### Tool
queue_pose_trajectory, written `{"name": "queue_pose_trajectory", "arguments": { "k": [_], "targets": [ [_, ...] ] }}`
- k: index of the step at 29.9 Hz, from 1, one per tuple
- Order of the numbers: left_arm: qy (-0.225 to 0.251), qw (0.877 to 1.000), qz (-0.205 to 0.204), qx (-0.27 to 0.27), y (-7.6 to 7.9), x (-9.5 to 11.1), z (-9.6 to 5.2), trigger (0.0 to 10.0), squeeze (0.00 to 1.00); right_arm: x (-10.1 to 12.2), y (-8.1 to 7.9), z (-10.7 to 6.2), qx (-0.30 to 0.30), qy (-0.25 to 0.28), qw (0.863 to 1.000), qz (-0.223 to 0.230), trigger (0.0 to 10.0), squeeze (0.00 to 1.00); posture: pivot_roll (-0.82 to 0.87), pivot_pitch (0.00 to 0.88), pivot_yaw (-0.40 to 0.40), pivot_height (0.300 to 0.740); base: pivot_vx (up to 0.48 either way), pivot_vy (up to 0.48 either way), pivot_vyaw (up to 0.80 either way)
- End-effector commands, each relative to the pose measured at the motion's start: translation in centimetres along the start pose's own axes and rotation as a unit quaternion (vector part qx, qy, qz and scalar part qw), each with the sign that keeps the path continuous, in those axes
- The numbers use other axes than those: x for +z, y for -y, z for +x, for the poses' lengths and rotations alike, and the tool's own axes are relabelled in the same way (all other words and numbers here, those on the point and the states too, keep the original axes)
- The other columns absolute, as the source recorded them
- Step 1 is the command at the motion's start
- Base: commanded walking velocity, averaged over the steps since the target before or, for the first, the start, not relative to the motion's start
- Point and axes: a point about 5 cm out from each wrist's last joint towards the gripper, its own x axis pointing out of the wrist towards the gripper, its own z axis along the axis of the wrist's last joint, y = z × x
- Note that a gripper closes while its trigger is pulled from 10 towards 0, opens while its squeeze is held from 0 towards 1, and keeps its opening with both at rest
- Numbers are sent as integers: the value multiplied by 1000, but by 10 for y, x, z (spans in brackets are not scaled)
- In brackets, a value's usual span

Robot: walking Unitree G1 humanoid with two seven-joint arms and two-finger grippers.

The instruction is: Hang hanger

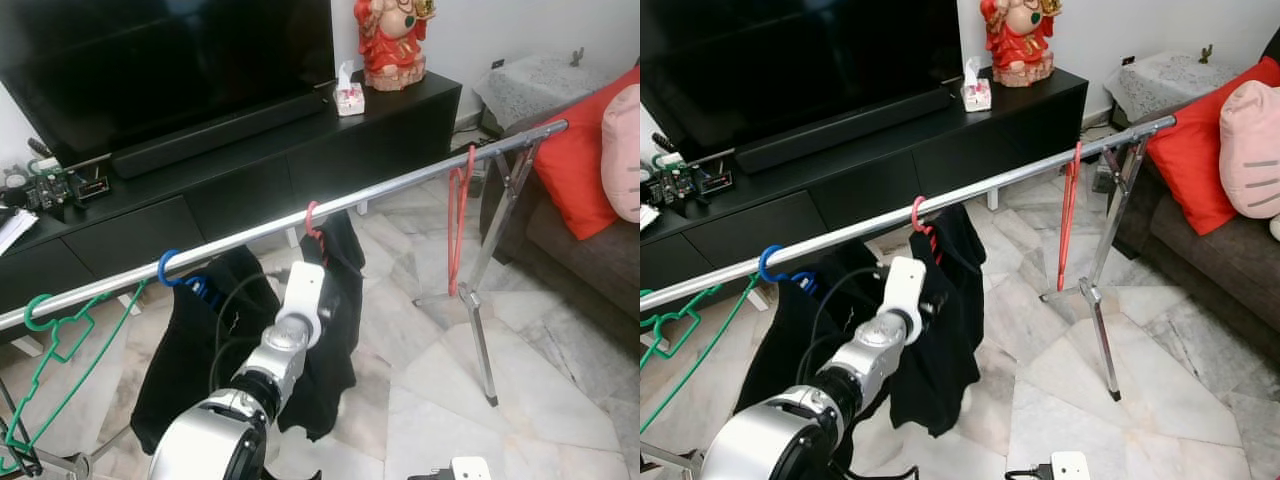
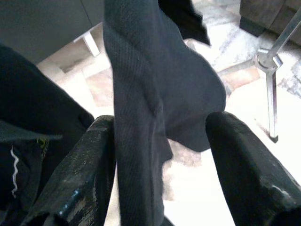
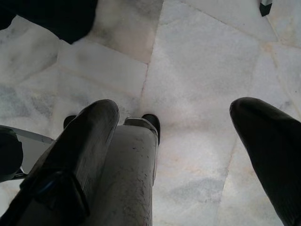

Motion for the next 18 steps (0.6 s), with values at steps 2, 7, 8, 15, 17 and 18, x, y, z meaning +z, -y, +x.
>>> {"name": "queue_pose_trajectory", "arguments": {
  "k": [2,7,8,15,17,18],
  "targets": [
    [-2,1000,4,-17,9,-2,0,5451,0,-23,-7,-5,10,-43,999,9,10000,0,-237,0,137,740,0,0,0],
    [3,1000,-3,-15,10,-1,0,3098,0,-23,-7,-5,9,-43,999,10,10000,0,-239,0,138,740,0,0,0],
    [8,1000,-7,-12,9,0,0,3294,0,-23,-7,-5,9,-43,999,10,10000,0,-238,0,138,740,0,0,0],
    [24,999,-21,8,5,8,1,3098,0,-23,-7,-5,10,-44,999,9,10000,0,-236,0,137,740,0,0,0],
    [19,1000,-15,13,4,7,1,588,0,-24,-7,-5,9,-44,999,10,10000,0,-238,0,138,740,0,0,0],
    [17,1000,-14,14,4,6,1,588,0,-24,-7,-5,9,-44,999,11,10000,0,-238,0,138,740,0,0,0]
  ]
}}
